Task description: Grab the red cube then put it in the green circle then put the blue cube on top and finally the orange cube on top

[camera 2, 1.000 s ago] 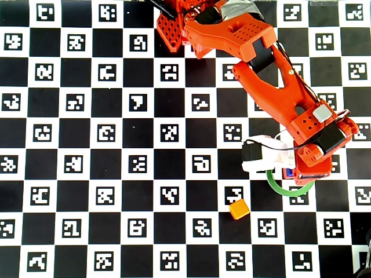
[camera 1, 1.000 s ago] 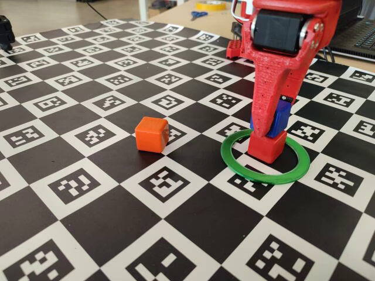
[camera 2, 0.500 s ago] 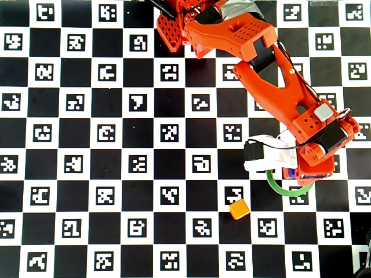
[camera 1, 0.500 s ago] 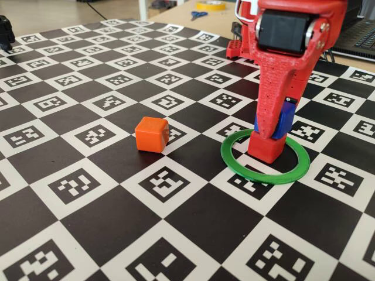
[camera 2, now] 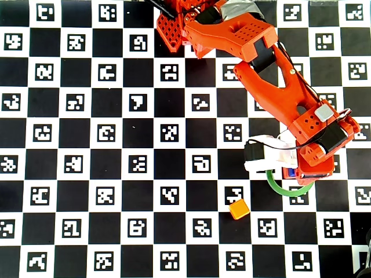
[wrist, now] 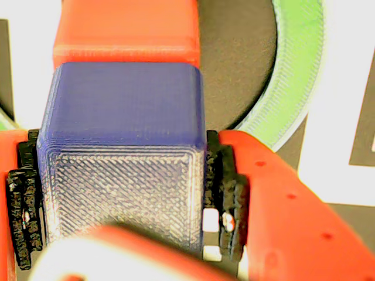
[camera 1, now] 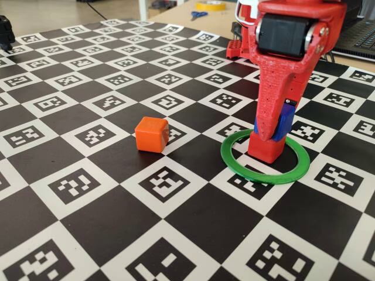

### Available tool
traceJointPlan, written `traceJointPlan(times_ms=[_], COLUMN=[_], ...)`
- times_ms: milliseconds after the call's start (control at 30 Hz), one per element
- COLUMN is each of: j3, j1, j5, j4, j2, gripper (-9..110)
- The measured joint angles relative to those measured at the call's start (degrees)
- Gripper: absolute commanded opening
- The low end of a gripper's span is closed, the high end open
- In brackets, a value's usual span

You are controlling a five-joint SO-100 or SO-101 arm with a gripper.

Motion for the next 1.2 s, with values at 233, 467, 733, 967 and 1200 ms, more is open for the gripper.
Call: traceJointPlan(times_ms=[233, 467, 733, 967, 1200], j3=[0.1, 1.3, 1.3, 1.4, 2.5], j1=[-0.3, -0.9, -1.1, -1.1, -1.1], j5=[0.1, 0.1, 0.1, 1.6, 1.6], j4=[0.0, 0.0, 0.0, 2.1, 4.7], j2=[0.0, -0.3, -0.3, -0.3, 4.1], gripper=[27, 36, 46, 52, 52])
